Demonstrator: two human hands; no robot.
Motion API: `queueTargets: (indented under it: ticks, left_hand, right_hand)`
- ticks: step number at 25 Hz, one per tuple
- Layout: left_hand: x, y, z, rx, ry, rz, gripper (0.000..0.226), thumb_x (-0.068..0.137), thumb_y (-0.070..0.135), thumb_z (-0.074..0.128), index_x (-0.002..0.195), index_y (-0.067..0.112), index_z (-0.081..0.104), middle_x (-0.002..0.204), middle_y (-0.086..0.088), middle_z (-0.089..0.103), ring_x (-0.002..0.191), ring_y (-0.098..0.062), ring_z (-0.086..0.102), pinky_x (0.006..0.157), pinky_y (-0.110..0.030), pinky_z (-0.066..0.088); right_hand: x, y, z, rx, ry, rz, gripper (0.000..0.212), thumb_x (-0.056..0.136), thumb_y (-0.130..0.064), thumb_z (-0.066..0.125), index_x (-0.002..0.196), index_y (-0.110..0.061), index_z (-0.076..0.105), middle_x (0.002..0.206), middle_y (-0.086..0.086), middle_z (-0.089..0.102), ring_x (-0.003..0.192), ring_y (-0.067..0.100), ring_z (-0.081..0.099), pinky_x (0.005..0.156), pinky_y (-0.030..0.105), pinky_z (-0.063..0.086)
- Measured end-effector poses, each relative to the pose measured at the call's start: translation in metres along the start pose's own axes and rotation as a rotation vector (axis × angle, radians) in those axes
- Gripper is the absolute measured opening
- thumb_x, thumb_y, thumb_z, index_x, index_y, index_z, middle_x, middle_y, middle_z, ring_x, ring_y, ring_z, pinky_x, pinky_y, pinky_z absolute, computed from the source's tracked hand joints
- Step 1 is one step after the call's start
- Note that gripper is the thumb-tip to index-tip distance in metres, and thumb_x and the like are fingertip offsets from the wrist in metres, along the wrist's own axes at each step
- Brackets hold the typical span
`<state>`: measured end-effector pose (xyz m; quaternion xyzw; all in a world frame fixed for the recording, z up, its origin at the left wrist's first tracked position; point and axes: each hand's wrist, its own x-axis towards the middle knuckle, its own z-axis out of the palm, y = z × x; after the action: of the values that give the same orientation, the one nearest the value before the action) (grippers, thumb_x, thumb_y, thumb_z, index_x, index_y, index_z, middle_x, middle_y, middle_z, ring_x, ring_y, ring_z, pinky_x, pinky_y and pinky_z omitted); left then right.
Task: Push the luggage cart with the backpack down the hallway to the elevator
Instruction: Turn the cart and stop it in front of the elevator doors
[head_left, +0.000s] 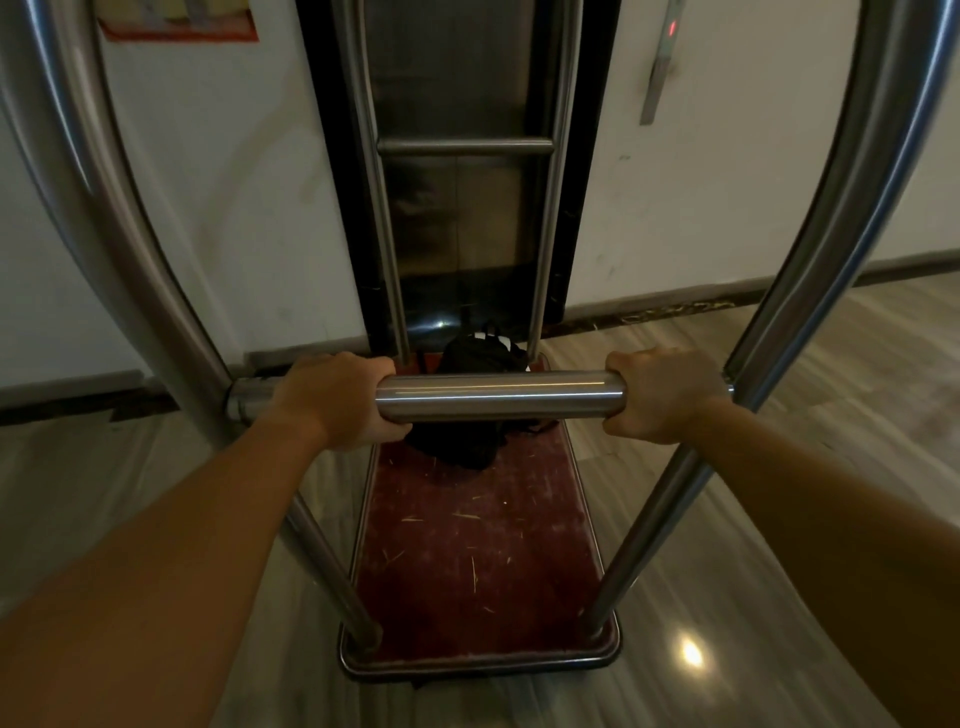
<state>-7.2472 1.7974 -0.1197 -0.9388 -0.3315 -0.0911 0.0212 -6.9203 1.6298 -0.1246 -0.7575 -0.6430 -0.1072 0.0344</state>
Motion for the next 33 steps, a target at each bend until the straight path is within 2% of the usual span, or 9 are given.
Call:
queueTargets:
  ticks: [3, 6, 9, 15, 22, 26, 29, 33]
  left_hand:
    - [0.02, -0.017, 0.005, 0.016, 0.014, 0.007, 0.043, 0.057, 0.073, 0.056, 0.081, 0.037, 0.052, 0.063, 0.016, 0.056, 0.05, 0.001, 0.048, 0.046, -0.024, 0.035]
    - [0.039, -0.035, 0.01, 0.057, 0.057, 0.003, 0.042, 0.053, 0.073, 0.058, 0.077, 0.039, 0.051, 0.058, 0.02, 0.048, 0.045, 0.004, 0.039, 0.045, -0.021, 0.026]
    - [0.066, -0.054, 0.014, 0.099, 0.042, -0.039, 0.04, 0.051, 0.074, 0.058, 0.074, 0.042, 0.049, 0.06, 0.018, 0.047, 0.048, -0.006, 0.041, 0.048, -0.026, 0.029]
    - [0.129, -0.081, 0.02, 0.12, -0.043, -0.152, 0.038, 0.049, 0.07, 0.06, 0.073, 0.042, 0.047, 0.063, 0.016, 0.052, 0.054, -0.011, 0.046, 0.053, -0.03, 0.03]
    - [0.214, -0.095, 0.033, 0.117, -0.103, -0.221, 0.041, 0.052, 0.072, 0.055, 0.077, 0.041, 0.049, 0.067, 0.014, 0.057, 0.059, -0.01, 0.052, 0.056, -0.031, 0.034]
    - [0.266, -0.099, 0.046, 0.097, -0.054, -0.199, 0.034, 0.053, 0.068, 0.061, 0.071, 0.043, 0.045, 0.065, 0.015, 0.055, 0.06, -0.013, 0.052, 0.057, -0.032, 0.032]
    - [0.3, -0.101, 0.053, 0.107, -0.005, -0.181, 0.035, 0.053, 0.065, 0.063, 0.073, 0.043, 0.046, 0.064, 0.013, 0.055, 0.057, -0.013, 0.049, 0.055, -0.031, 0.03]
    - [0.344, -0.098, 0.061, 0.125, -0.011, -0.175, 0.039, 0.05, 0.068, 0.055, 0.077, 0.04, 0.048, 0.063, 0.013, 0.05, 0.056, -0.013, 0.048, 0.054, -0.03, 0.031]
  right_hand:
    - [0.022, 0.0, 0.008, 0.004, 0.007, 0.004, 0.04, 0.053, -0.07, 0.046, 0.079, -0.041, 0.04, 0.058, -0.021, 0.034, 0.054, 0.005, 0.039, 0.057, 0.031, 0.03]
    - [0.047, -0.001, 0.015, 0.007, 0.028, 0.001, 0.04, 0.052, -0.07, 0.046, 0.079, -0.042, 0.037, 0.059, -0.018, 0.037, 0.055, 0.01, 0.04, 0.057, 0.031, 0.03]
    - [0.08, 0.0, 0.024, -0.015, 0.039, -0.009, 0.039, 0.054, -0.068, 0.051, 0.079, -0.039, 0.043, 0.064, -0.013, 0.049, 0.057, 0.013, 0.044, 0.056, 0.032, 0.03]
    - [0.147, 0.016, 0.04, -0.004, -0.034, -0.002, 0.047, 0.061, -0.069, 0.059, 0.092, -0.034, 0.053, 0.073, -0.007, 0.06, 0.064, 0.016, 0.056, 0.067, 0.038, 0.052]
    - [0.227, 0.063, 0.058, 0.009, -0.089, -0.006, 0.047, 0.059, -0.063, 0.057, 0.094, -0.033, 0.048, 0.073, -0.006, 0.057, 0.061, 0.018, 0.054, 0.062, 0.037, 0.05]
    - [0.275, 0.098, 0.071, 0.0, -0.081, -0.022, 0.046, 0.061, -0.065, 0.06, 0.093, -0.035, 0.046, 0.071, -0.007, 0.055, 0.059, 0.016, 0.051, 0.057, 0.035, 0.042]
    - [0.306, 0.12, 0.077, 0.012, -0.092, -0.023, 0.044, 0.062, -0.066, 0.062, 0.09, -0.035, 0.047, 0.072, -0.008, 0.056, 0.061, 0.016, 0.052, 0.059, 0.035, 0.045]
    - [0.344, 0.151, 0.085, 0.037, -0.103, -0.006, 0.042, 0.059, -0.06, 0.06, 0.093, -0.036, 0.052, 0.076, -0.009, 0.06, 0.066, 0.016, 0.056, 0.068, 0.038, 0.052]
